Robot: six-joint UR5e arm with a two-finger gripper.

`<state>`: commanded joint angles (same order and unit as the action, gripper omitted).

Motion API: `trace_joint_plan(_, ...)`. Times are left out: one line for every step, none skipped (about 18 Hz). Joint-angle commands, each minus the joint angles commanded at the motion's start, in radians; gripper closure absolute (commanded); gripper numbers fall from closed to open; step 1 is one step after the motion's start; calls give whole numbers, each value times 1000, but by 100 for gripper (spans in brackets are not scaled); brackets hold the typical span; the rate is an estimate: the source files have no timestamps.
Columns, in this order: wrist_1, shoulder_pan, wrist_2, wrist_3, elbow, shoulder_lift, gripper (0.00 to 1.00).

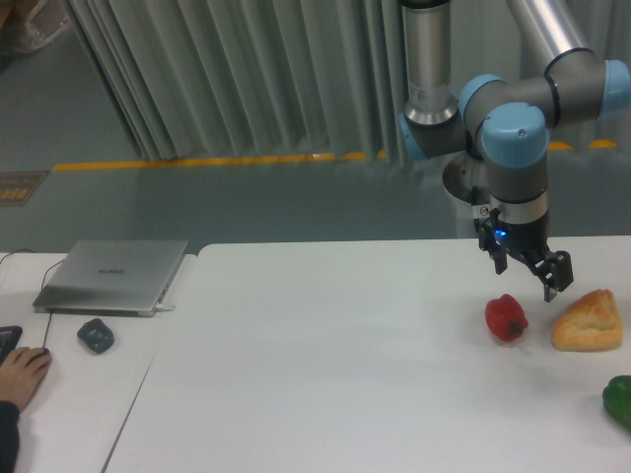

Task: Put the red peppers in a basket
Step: 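Lower the open gripper toward the red bell pepper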

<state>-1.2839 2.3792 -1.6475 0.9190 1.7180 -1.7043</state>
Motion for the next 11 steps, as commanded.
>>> trace_joint_plan(2,-3,-2,-14,5,3,0)
trace_joint_plan(3,-5,0,-28,12,3,0)
trace_joint_plan(3,-8,0,-54,18,8,0)
trace_joint_plan(6,-8,0,-84,32,11,0)
trace_joint_plan(9,-15,-2,-113,38,11,0)
trace_joint_plan(9,-26,-11,-139,40,6,0)
trace_joint_plan(5,-32,-18,-156,43,5,0)
trace_joint_plan(3,-37,-24,-169,48,6,0)
trace_joint_plan(3,-38,-25,-183,61,11,0)
trace_joint_plan(0,-38,-25,-202,67,17,0)
trace_joint_plan(-2,-38,-25,-235,72,18,0)
